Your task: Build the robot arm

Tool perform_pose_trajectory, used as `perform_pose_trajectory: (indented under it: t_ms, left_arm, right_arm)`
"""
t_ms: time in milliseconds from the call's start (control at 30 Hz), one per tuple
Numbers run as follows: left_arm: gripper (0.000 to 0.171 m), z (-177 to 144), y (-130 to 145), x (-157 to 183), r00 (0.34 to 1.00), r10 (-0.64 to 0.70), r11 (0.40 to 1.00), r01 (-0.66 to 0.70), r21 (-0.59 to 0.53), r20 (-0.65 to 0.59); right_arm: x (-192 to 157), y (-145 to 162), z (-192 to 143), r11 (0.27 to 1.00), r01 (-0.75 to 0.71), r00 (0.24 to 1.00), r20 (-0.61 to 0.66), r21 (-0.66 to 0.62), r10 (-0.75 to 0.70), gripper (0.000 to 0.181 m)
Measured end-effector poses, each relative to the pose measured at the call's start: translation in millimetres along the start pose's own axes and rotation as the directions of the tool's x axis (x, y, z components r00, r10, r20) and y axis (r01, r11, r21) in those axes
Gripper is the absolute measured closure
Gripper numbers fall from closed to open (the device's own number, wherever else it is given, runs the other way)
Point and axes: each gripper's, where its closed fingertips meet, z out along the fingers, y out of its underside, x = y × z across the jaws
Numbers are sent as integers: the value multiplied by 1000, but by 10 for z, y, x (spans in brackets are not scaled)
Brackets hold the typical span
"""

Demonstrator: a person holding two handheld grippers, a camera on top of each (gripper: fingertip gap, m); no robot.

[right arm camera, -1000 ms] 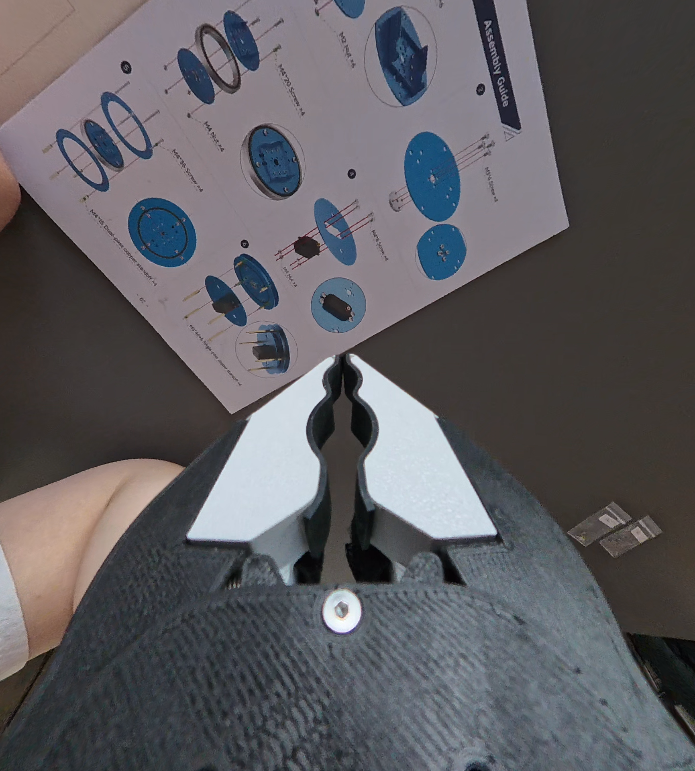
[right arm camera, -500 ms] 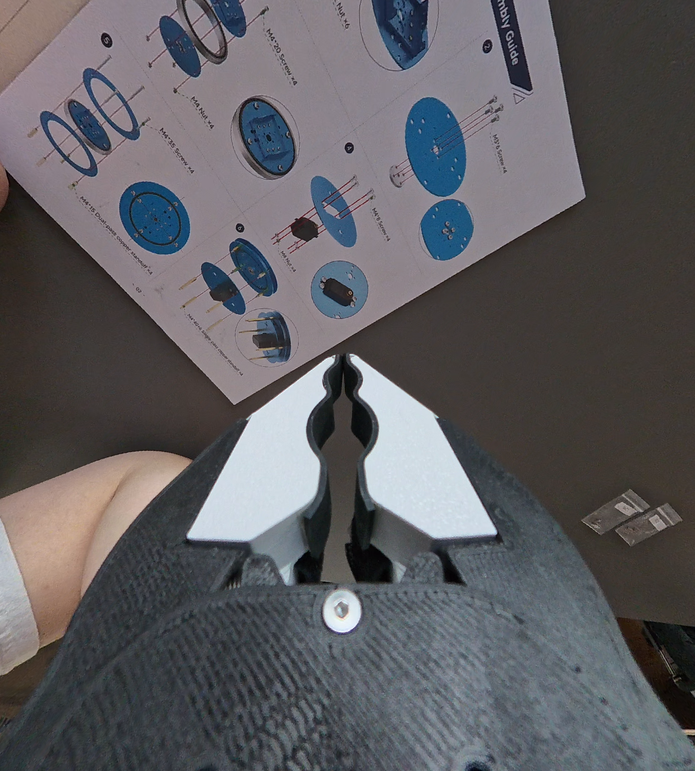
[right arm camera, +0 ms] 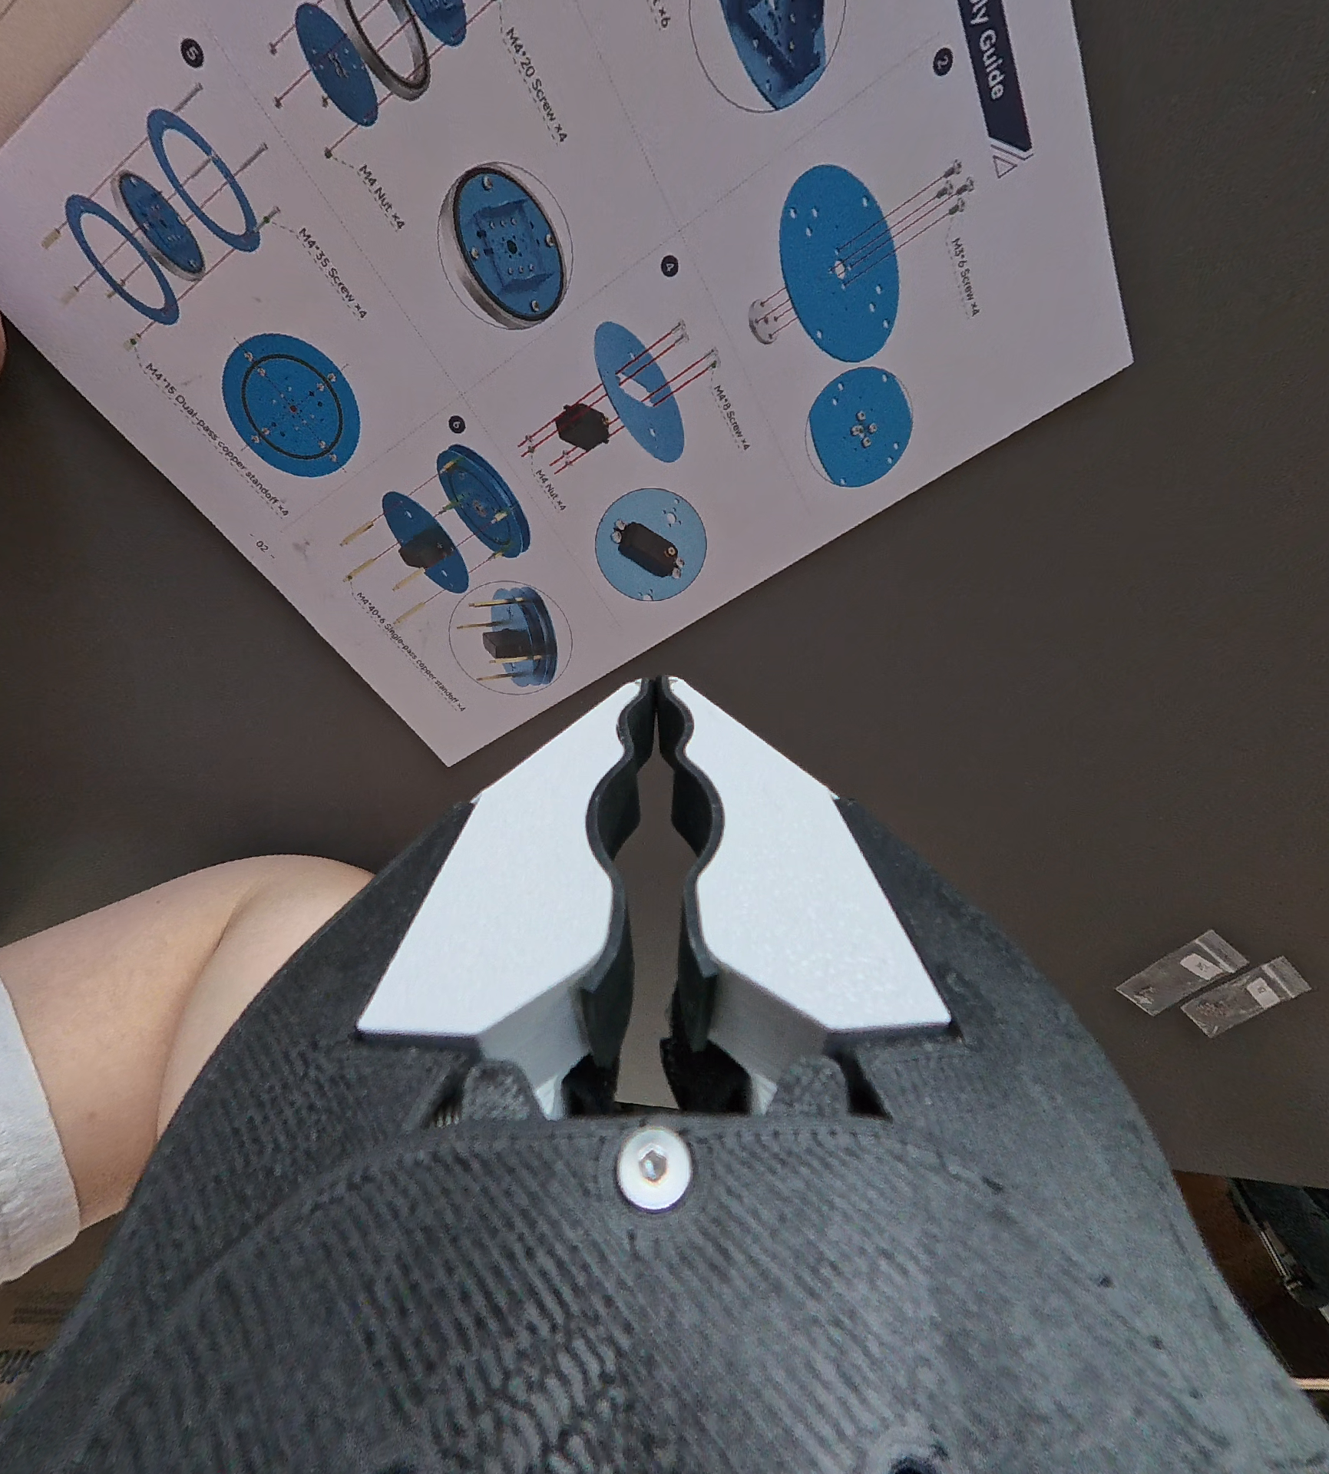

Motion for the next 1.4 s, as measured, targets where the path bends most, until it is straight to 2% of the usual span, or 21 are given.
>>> perform_pose_trajectory:
  t_ms: [1233, 1400]
  left_arm:
    - [78, -19, 5, 60, 1000, 13, 1000, -13, 8, -6]
    - [78, -52, -10, 123, 999, 39, 999, -39, 18, 13]
  right_arm:
    - [3, 29, 25, 1000, -11, 1000, 2, -24, 11, 181]
    - [-9, 43, -25, 1000, 2, 1000, -6, 3, -2, 181]
